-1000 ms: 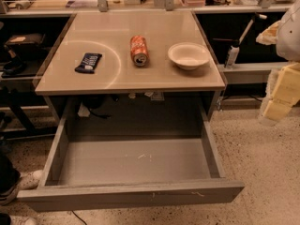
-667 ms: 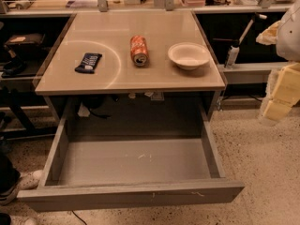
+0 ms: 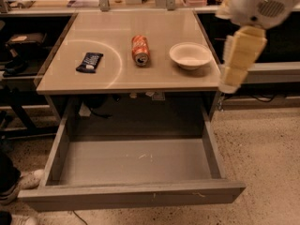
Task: Place rxbar blueberry into top drawer
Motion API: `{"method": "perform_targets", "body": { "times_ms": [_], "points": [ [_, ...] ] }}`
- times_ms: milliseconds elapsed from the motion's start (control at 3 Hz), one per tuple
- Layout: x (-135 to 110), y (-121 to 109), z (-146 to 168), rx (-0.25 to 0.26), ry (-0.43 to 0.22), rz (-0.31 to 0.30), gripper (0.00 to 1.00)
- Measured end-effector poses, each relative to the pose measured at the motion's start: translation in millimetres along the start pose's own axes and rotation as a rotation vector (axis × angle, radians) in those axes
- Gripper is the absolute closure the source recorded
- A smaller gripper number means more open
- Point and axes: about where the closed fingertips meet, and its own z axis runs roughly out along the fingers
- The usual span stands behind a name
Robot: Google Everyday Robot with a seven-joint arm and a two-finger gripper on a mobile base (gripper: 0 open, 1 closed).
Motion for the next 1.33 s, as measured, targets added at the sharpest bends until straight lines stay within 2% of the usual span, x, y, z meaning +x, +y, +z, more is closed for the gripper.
{"method": "perform_targets", "body": {
  "times_ms": [333,667,1000,1333],
  "points": [
    [-13.6,-4.9,-3.4,0.021,-0.020,-0.021,0.00],
    [-21.0,-9.6,2.7,0.035,-0.052,-0.012,0.00],
    [-40.8,-31.5,16.9,0.021,-0.082,-0.002,0.00],
    [-82.3,-74.1,27.9,0.007,-0.111,-0.031,0.00]
  ]
}}
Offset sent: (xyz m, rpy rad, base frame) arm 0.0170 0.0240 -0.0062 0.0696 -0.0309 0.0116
